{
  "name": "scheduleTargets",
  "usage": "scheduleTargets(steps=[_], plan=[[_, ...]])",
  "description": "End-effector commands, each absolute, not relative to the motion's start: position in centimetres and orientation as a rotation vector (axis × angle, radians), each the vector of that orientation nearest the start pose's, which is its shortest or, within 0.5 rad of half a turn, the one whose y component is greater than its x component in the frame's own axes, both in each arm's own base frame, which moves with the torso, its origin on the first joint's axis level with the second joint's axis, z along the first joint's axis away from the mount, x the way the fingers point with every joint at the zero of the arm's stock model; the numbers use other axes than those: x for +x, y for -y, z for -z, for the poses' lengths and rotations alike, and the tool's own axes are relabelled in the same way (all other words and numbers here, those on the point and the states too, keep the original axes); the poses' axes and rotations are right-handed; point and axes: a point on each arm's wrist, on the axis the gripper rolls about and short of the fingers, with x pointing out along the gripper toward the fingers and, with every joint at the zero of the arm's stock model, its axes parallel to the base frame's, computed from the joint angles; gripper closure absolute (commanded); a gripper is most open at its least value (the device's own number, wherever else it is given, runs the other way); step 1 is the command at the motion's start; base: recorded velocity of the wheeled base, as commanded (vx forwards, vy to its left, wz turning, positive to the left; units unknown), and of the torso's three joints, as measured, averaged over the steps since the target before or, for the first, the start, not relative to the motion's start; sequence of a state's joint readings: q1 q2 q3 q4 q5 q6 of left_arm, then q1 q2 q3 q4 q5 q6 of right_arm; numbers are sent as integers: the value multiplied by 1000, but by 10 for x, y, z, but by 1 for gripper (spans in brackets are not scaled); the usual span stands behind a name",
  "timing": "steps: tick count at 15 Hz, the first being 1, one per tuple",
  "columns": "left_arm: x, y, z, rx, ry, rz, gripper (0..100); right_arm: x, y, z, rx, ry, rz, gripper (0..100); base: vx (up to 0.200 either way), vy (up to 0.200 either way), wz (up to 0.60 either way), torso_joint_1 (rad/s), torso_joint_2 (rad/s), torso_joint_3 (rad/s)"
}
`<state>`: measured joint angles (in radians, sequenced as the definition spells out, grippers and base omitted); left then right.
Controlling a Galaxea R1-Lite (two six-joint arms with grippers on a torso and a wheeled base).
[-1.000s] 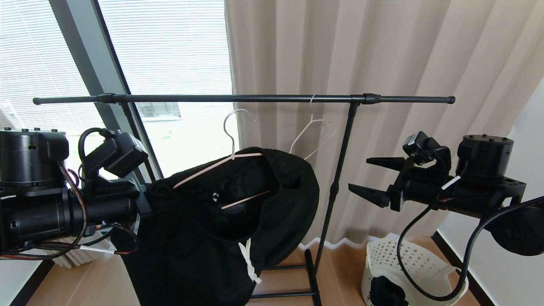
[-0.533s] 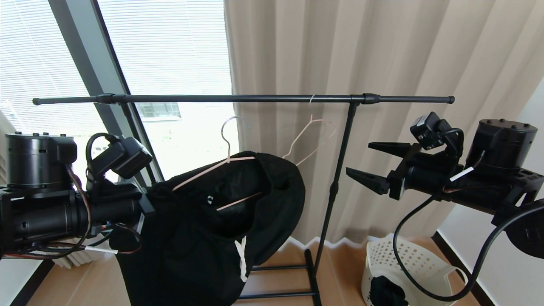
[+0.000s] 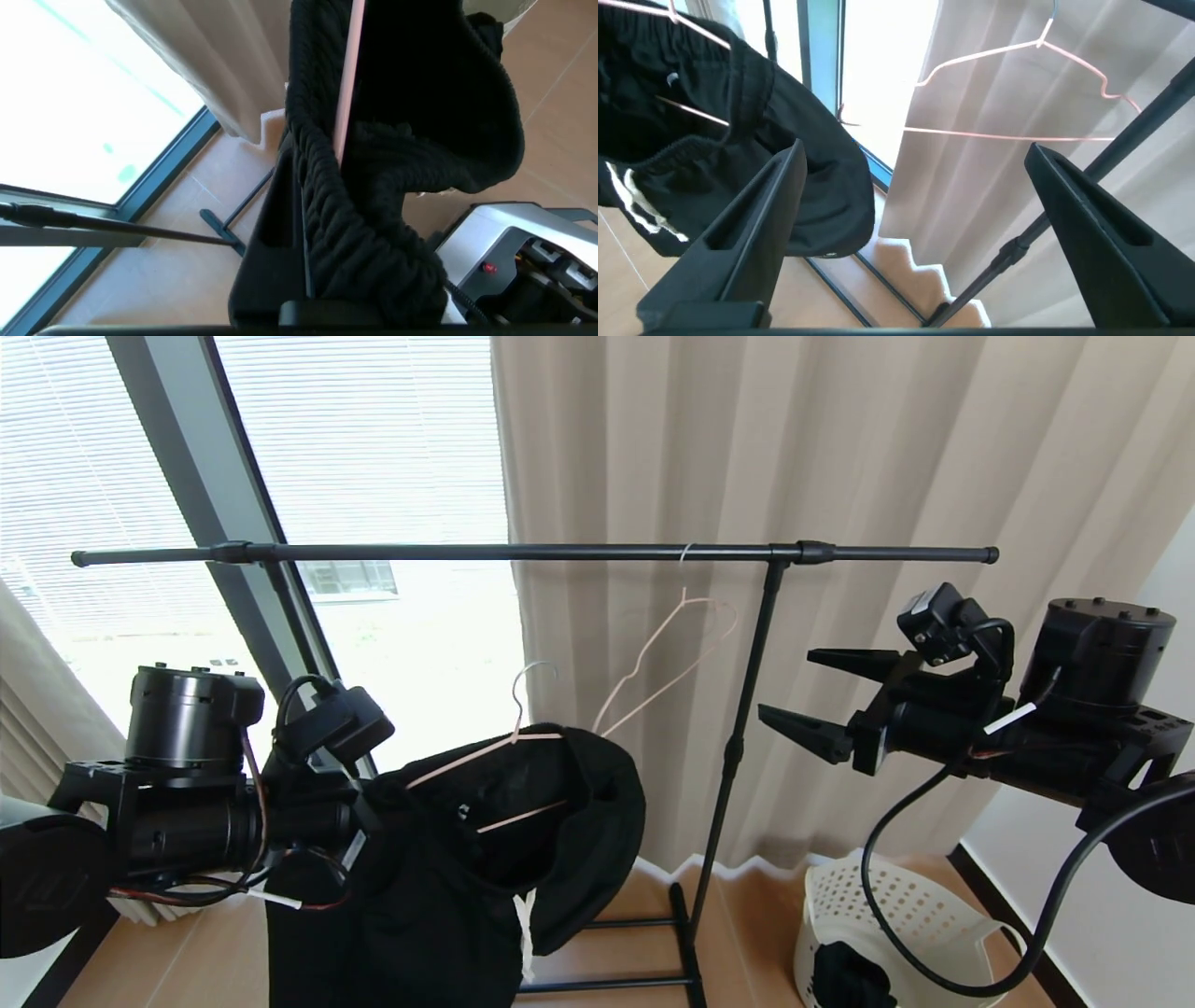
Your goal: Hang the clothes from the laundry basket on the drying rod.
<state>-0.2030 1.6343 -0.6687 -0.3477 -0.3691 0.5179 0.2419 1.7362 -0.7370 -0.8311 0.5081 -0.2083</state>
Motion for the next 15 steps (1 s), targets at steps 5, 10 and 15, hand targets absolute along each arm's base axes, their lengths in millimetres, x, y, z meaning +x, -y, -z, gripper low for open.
scheduleTargets(steps=[5, 10, 15], plan=[[270, 62, -113, 448, -575, 668, 100, 295, -84, -171, -175, -97, -763, 0, 0, 0, 0, 0, 0, 0], [283, 63, -107, 455, -604, 612, 100, 296, -84, -170, -174, -100, -762, 0, 0, 0, 0, 0, 0, 0], [306, 57, -118, 378, -574, 530, 100, 298, -85, -166, -172, -114, -765, 0, 0, 0, 0, 0, 0, 0]])
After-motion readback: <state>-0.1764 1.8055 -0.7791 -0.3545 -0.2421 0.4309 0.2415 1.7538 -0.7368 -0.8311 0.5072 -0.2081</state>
